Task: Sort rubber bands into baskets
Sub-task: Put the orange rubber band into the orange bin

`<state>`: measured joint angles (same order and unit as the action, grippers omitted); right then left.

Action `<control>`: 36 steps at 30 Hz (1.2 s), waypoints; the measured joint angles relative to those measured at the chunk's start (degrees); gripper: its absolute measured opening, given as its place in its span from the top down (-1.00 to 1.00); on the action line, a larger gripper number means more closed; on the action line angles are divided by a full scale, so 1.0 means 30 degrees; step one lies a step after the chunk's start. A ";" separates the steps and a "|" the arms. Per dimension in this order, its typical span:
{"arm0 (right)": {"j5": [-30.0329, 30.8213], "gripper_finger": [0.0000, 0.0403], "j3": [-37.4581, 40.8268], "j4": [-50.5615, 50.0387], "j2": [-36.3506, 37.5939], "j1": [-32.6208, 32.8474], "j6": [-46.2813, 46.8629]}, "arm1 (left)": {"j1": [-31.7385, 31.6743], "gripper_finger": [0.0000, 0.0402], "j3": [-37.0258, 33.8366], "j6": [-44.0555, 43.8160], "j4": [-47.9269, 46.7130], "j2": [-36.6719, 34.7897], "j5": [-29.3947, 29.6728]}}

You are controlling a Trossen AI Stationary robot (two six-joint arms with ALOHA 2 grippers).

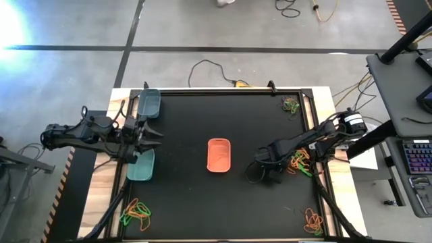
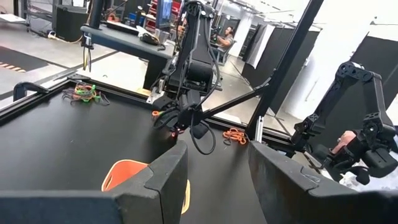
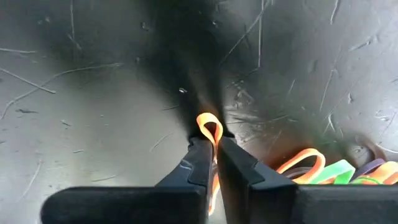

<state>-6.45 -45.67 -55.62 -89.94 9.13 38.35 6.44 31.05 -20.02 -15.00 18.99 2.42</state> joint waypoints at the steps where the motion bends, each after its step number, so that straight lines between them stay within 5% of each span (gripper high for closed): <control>1: 0.0008 0.94 -0.0114 -0.0091 -0.0023 0.0000 -0.0007 | 0.0000 0.24 0.0000 -0.0046 0.0000 -0.0070 0.0000; 13: 0.2191 0.96 -0.4784 0.0839 -0.0129 -0.0015 -0.0296 | 0.0000 0.24 0.3621 0.0010 -0.6139 -0.0161 0.1056; 23: 0.5537 0.96 -1.0179 0.3829 -0.0309 -0.0115 -0.1020 | 0.0000 0.24 0.3507 0.0013 -0.6641 -0.0288 0.1035; 36: 0.5003 0.96 -1.7176 0.3425 -0.7900 -0.1811 -0.3322 | 0.0000 0.24 0.3184 -0.0107 -0.7231 -0.0453 0.0303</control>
<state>8.56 -97.20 -45.35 -113.64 3.69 28.38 6.44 40.60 -20.34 -36.70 17.64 3.32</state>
